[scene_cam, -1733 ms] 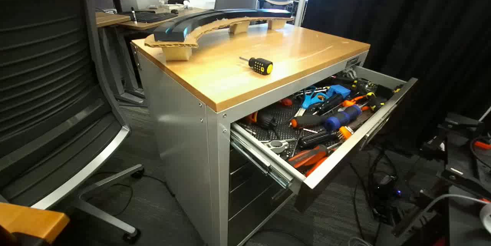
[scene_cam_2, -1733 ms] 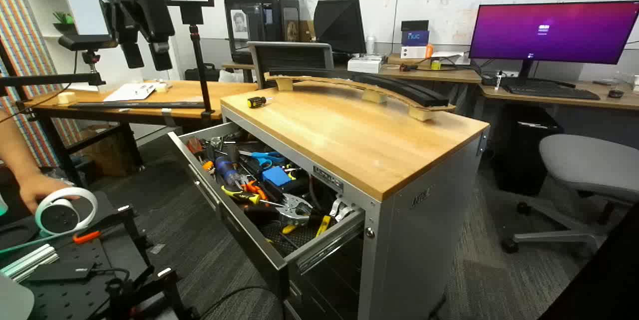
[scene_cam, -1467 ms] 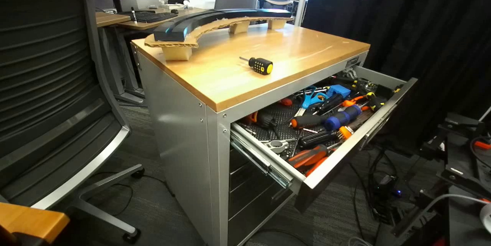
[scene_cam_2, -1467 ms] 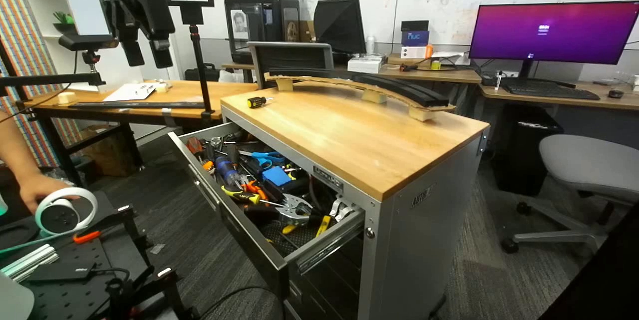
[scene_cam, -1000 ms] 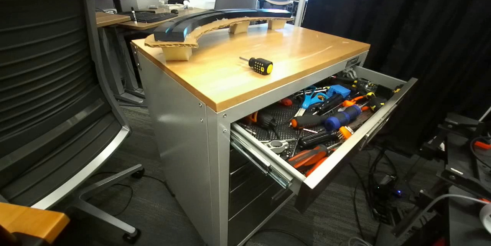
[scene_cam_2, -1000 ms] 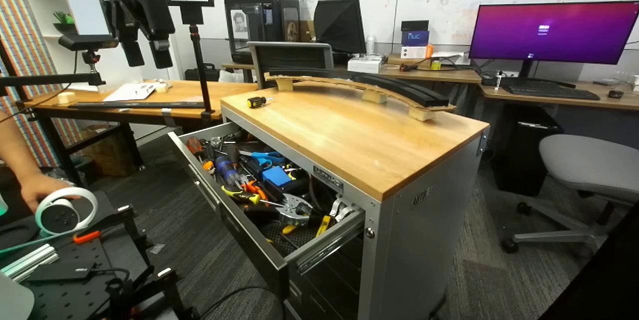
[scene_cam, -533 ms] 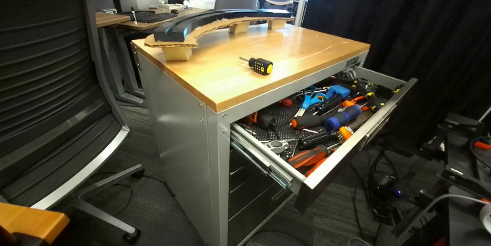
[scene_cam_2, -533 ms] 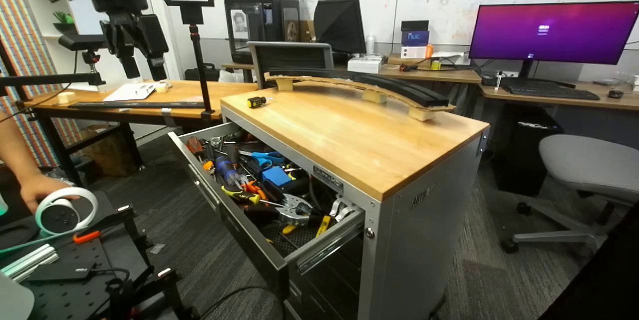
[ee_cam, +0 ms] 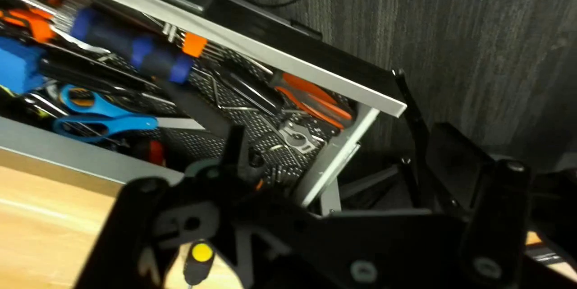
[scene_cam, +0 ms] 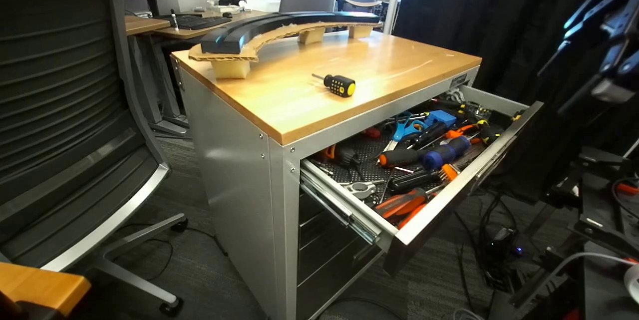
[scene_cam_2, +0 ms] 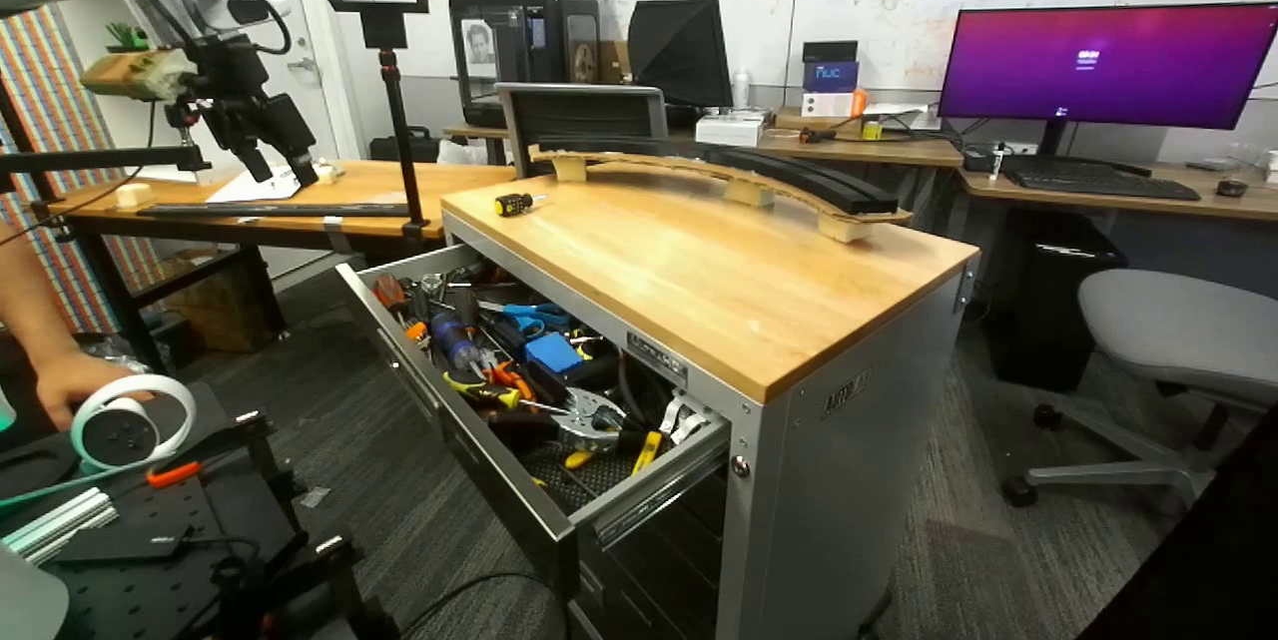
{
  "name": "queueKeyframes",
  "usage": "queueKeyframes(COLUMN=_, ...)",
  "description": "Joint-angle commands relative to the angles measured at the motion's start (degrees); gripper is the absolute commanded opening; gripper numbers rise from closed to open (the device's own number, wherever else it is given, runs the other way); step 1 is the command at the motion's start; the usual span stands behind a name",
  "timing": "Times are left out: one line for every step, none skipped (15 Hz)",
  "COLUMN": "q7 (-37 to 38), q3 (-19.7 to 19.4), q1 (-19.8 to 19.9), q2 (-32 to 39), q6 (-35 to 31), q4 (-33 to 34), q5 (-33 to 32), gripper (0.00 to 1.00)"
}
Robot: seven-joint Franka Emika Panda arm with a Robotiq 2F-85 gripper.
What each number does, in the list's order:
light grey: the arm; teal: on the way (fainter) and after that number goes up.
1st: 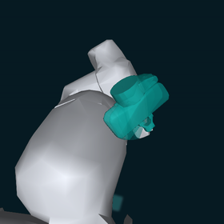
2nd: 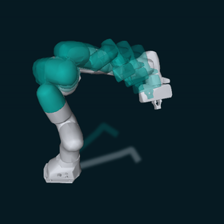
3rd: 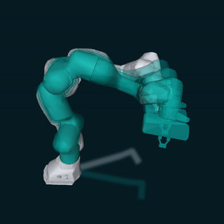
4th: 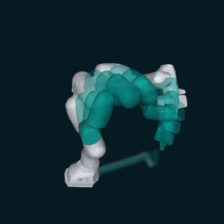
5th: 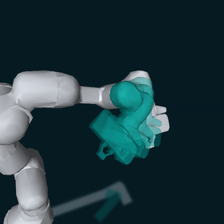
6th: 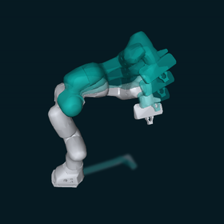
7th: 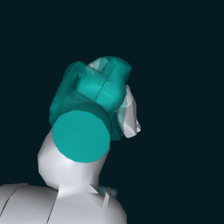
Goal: Put the screwdriver in the open drawer and then close the drawer
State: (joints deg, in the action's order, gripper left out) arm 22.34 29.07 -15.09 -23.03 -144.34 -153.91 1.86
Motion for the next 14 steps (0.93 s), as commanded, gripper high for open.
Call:
queueKeyframes(q7=2.81, q3=0.04, q1=-0.51, q2=3.07, q6=-1.66, q4=1.35, q5=-2.09, gripper=1.00)
queueKeyframes(q7=3.82, q3=0.54, q1=-0.10, q2=5.43, q6=-2.40, q4=2.56, q5=-2.63, gripper=1.00)
queueKeyframes(q7=4.00, q3=0.55, q1=0.15, q2=7.07, q6=-2.71, q4=3.53, q5=-2.85, gripper=1.00)
queueKeyframes(q7=4.00, q3=0.43, q1=0.35, q2=7.98, q6=-2.85, q4=4.12, q5=-2.98, gripper=1.00)
queueKeyframes(q7=4.00, q3=0.36, q1=0.57, q2=8.33, q6=-2.88, q4=4.42, q5=-3.09, gripper=1.00)
queueKeyframes(q7=4.00, q3=0.34, q1=0.68, q2=8.36, q6=-2.88, q4=4.54, q5=-3.12, gripper=1.00)
queueKeyframes(q7=4.89, q3=-0.03, q1=2.21, q2=9.68, q6=-4.93, q4=5.63, q5=-4.77, gripper=1.00)
queueKeyframes(q7=3.01, q3=-2.02, q1=2.21, q2=11.70, q6=-7.04, q4=7.42, q5=-3.10, gripper=1.00)
queueKeyframes(q7=2.73, q3=-3.21, q1=3.04, q2=13.57, q6=-7.62, q4=9.60, q5=-3.25, gripper=1.00)
queueKeyframes(q7=0.78, q3=-5.36, q1=3.00, q2=12.82, q6=-6.17, q4=11.04, q5=-2.30, gripper=1.00)
queueKeyframes(q7=-0.40, q3=-6.80, q1=3.17, q2=13.80, q6=-5.01, q4=13.15, q5=-2.35, gripper=1.00)
queueKeyframes(q7=-2.31, q3=-8.53, q1=3.15, q2=15.10, q6=-3.53, q4=15.82, q5=-1.85, gripper=1.00)
queueKeyframes(q7=-2.64, q3=-9.53, q1=3.43, q2=16.36, q6=-2.64, q4=18.05, q5=-2.13, gripper=1.00)
queueKeyframes(q7=-2.87, q3=-10.37, q1=3.87, q2=17.81, q6=-2.77, q4=19.66, q5=-3.23, gripper=1.00)
